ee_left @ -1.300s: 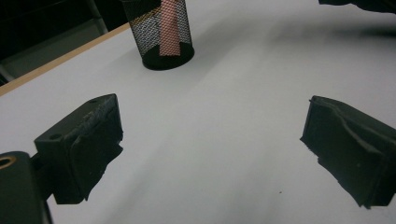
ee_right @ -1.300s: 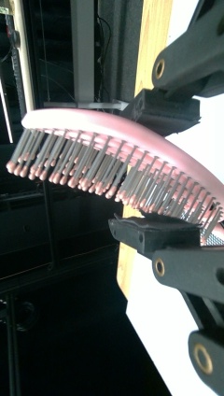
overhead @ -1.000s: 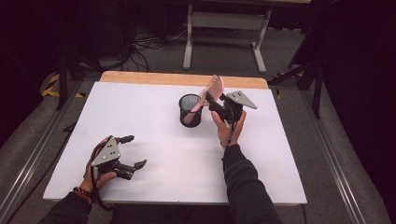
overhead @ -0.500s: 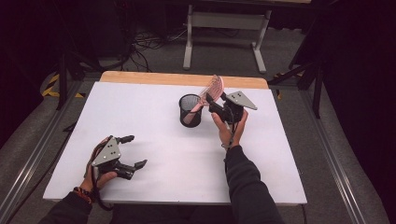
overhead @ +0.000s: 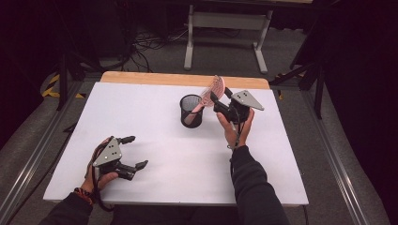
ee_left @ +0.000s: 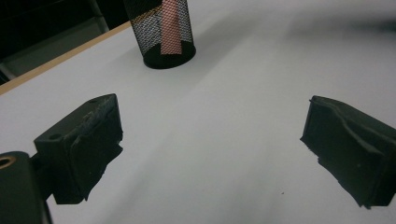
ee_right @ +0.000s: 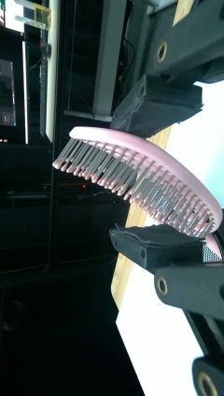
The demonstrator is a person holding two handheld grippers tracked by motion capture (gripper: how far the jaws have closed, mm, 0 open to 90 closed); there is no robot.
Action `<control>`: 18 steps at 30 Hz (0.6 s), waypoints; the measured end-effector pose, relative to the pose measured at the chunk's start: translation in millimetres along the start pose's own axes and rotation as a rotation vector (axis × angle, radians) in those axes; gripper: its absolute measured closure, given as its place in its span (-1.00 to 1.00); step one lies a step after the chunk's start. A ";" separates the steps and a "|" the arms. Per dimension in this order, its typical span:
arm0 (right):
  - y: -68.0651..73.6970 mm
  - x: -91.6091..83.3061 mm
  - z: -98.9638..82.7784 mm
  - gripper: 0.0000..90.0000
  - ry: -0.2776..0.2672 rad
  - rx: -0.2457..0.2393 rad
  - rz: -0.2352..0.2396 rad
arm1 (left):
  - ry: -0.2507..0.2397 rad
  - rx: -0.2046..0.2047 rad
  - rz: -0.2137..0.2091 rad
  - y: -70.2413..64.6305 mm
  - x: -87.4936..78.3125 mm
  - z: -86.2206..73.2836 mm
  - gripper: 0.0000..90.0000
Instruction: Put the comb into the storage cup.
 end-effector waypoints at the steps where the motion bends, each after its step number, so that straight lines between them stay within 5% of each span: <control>1: 0.0 0.0 0.0 -0.03 0.000 0.000 0.000 | 0.000 0.000 0.000 0.0 0.0 0.0 -0.87; 18: 0.7 -8.7 10.5 -0.08 -0.024 -0.057 -0.001 | -0.005 -0.002 0.008 0.3 -0.4 0.3 -0.88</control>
Point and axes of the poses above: each handheld gripper's, and its own axes: x roughly forward along the jaws, z roughly out of its top, y roughly to its left, the point moved 5 cm from there along x, roughly forward along the jaws, and after that the axes turned 12 degrees about -z, right-handed, at the moved point
